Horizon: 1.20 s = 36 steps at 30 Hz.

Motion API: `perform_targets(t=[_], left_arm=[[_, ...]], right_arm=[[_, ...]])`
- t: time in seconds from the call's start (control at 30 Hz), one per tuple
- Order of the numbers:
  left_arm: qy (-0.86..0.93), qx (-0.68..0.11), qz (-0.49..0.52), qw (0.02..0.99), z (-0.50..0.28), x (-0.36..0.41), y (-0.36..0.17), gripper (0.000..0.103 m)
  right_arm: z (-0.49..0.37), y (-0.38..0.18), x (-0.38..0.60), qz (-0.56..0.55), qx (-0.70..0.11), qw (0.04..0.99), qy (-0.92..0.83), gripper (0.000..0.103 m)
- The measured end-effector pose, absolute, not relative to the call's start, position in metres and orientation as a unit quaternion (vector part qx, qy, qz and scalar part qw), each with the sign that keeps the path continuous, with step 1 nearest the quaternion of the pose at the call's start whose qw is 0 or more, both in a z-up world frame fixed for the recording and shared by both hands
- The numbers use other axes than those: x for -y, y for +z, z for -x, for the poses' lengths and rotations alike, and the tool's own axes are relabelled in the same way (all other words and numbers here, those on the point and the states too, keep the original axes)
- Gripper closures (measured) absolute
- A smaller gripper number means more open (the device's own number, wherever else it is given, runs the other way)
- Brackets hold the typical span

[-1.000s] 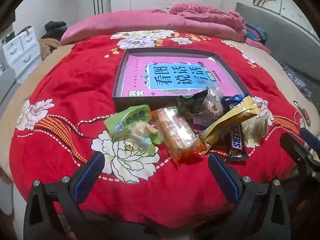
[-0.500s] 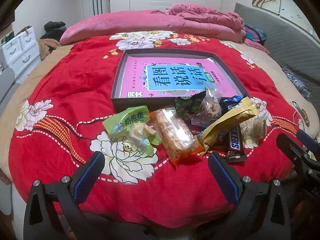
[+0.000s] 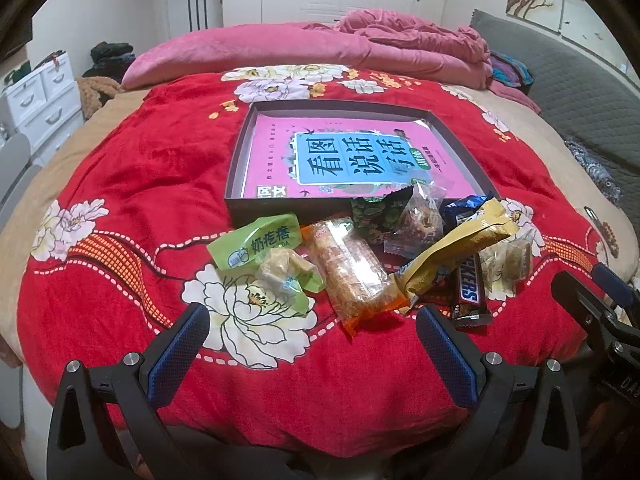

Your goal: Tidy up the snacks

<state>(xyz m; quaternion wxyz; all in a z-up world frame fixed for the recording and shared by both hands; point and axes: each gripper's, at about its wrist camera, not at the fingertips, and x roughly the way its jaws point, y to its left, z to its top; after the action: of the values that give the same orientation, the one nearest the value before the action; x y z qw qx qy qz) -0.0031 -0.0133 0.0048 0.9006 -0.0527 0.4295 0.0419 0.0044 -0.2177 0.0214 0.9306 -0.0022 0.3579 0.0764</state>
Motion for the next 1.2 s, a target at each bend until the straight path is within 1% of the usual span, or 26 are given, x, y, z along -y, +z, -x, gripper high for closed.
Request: perform_targets(t=[1.2], left_arm=[[0.044, -0.429, 0.057, 0.9, 0.0024, 0.0102, 0.0044, 0.0]], right_arm=[[-0.0066, 0.0179, 0.216, 0.0, -0.363, 0.929, 0.077, 0.0]])
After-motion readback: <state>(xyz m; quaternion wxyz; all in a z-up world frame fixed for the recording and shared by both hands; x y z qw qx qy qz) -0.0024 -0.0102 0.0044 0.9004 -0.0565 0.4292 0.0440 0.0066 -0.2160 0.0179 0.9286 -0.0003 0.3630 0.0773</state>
